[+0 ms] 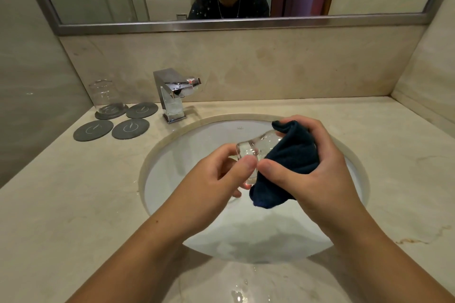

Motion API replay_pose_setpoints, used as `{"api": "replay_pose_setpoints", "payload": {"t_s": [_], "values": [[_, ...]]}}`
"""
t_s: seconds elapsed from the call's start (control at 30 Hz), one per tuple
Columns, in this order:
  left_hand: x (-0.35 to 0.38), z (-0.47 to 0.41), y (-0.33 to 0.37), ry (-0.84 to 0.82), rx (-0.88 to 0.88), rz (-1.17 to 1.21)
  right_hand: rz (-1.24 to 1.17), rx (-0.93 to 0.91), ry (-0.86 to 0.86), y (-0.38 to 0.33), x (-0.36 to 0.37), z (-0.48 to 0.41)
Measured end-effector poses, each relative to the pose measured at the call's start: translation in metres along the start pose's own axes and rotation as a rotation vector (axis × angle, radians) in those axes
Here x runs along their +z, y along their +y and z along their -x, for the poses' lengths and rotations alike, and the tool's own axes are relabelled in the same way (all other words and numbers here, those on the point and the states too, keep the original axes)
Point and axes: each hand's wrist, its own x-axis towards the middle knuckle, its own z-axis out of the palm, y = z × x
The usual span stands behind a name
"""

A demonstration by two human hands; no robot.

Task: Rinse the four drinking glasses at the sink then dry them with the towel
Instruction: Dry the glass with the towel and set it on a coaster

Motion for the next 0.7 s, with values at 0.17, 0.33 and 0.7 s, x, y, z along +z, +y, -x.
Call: {"api": "replay_pose_setpoints", "payload": {"t_s": [0.17,0.33,0.7], "values": [[-0.002,0.002,-0.002,0.004,0.097,-0.072,0.010,-0.004,-0.019,0.003,-0.001,-0.002],[-0.007,0.004,-0.005,0.043,0.282,-0.348,-0.068,0.040,-0.041,0.004,-0.004,-0.003],[-0.002,0.006,0.006,0.095,0.538,-0.754,-0.180,0.238,-0.019,0.005,-0.008,-0.007]]}}
